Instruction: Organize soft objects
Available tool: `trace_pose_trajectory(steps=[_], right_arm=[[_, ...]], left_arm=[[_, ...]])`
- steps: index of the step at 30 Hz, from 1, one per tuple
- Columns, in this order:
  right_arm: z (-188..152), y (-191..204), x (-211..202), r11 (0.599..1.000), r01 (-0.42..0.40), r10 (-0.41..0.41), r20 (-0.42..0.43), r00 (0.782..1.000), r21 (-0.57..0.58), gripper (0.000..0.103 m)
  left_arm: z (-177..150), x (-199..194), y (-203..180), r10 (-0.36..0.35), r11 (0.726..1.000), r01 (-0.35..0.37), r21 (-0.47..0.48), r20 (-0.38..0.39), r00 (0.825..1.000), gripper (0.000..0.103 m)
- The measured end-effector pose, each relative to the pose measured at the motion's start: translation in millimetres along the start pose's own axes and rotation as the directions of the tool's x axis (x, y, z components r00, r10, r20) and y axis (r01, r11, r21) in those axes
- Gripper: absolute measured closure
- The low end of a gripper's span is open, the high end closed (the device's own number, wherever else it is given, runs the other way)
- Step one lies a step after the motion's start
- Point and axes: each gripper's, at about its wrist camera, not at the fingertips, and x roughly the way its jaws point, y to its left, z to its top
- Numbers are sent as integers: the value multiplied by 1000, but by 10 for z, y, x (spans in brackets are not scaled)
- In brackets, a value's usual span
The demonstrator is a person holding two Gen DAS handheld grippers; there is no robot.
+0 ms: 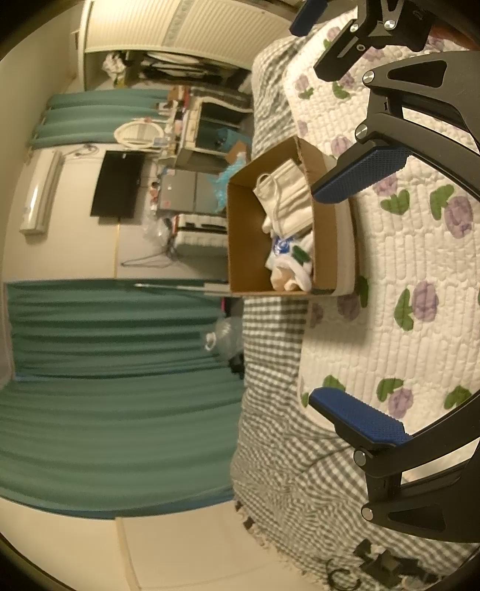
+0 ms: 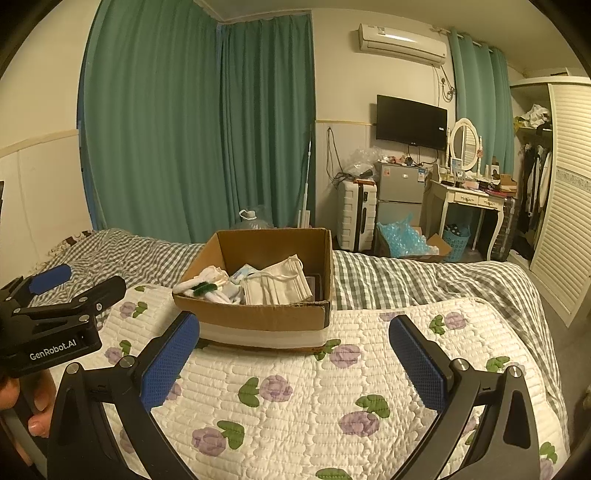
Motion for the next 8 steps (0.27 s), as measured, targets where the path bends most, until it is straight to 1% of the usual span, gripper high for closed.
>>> trace_pose_trajectory(steps=[4,8], right_arm=[[-2,3,9,1000,1,-1,-2,1000,0,0],[-3,3,12,1000,2,-2,-2,1000,0,0]], left_arm=[[-21,15,-33,7,1000,-7,13,-2,1000,1],[-33,35,-34,4,1000,-4,2,-17,1000,1]])
